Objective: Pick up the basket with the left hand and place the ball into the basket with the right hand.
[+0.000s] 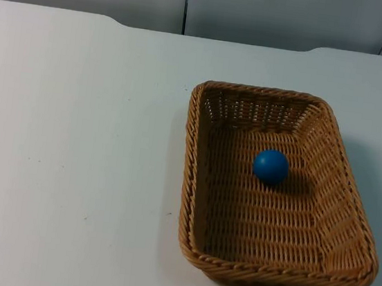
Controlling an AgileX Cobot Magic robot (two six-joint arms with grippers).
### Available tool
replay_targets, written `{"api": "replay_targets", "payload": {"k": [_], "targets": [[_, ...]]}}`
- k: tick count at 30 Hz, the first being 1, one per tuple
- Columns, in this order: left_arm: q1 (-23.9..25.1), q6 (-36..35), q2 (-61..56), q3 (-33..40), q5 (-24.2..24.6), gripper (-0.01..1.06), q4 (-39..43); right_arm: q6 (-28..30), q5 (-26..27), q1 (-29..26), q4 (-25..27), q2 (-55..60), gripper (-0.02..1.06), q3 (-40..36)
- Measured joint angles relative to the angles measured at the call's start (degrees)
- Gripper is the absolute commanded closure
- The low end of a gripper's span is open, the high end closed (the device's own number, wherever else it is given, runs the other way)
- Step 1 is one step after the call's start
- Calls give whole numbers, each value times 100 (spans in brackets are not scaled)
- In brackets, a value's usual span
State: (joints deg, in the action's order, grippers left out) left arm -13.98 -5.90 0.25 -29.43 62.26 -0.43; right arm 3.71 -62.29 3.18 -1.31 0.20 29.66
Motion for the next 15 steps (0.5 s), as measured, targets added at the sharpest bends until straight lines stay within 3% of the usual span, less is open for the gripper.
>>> {"api": "replay_targets", "payload": {"k": [10, 15], "targets": [[17, 0, 0, 0, 0, 0, 0, 0, 0, 0, 0, 0, 0, 0], [400, 0, 0, 0, 0, 0, 0, 0, 0, 0, 0, 0, 0, 0]]}}
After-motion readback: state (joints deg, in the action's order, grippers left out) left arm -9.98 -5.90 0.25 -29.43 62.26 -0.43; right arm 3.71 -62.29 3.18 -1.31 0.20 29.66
